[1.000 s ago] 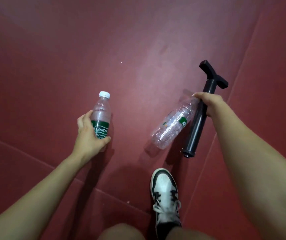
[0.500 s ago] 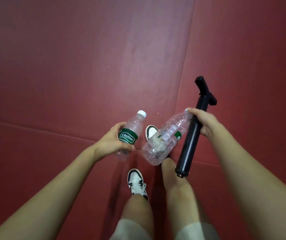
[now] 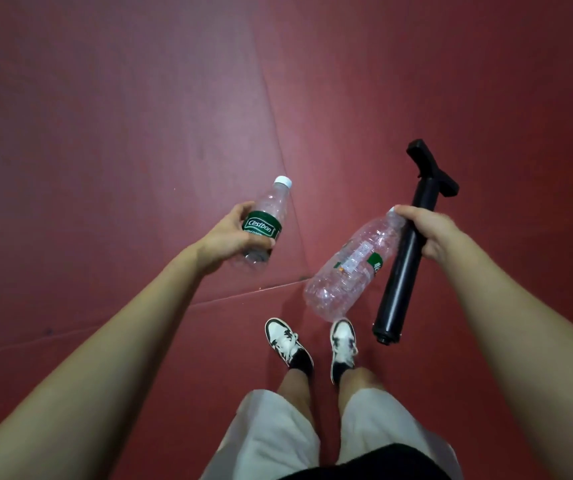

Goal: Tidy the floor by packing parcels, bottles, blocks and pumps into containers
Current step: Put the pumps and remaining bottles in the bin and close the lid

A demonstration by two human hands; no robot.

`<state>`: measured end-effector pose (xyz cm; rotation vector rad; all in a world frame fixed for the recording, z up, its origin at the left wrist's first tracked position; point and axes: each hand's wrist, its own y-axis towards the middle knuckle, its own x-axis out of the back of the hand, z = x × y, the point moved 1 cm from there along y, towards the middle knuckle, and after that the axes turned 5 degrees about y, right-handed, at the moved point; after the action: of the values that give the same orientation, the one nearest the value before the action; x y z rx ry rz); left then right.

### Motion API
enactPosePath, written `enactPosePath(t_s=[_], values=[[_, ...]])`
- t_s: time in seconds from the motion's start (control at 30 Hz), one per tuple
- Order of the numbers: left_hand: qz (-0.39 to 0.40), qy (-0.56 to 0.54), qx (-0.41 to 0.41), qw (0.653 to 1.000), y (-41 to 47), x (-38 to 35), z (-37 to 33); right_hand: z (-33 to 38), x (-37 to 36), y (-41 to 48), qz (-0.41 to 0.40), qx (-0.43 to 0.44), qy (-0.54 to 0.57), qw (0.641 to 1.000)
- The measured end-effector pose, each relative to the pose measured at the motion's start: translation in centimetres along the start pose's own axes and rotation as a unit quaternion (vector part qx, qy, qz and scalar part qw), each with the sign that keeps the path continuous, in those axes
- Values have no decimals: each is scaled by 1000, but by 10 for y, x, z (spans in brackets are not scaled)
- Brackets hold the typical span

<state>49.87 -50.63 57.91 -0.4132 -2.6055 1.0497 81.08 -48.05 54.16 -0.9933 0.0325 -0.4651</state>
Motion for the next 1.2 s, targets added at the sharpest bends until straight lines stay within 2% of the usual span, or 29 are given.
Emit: enactPosePath(t_s=[0.23, 0.57, 0.9, 1.03, 1.2], values=[[81, 82, -53, 992, -17, -85, -72, -11, 114, -49, -45, 7, 62, 997], [160, 172, -89, 968, -78, -244, -110, -74, 291, -97, -119, 26, 182, 976], [241, 240, -203, 918, -152, -406, -182, -104, 463, -177, -182, 95, 262, 943], [269, 258, -242, 896, -169, -457, -227, -96, 515, -198, -208, 118, 287, 928], [307, 310, -298, 849, -171, -518, -297, -64, 569, -207, -242, 149, 294, 913]])
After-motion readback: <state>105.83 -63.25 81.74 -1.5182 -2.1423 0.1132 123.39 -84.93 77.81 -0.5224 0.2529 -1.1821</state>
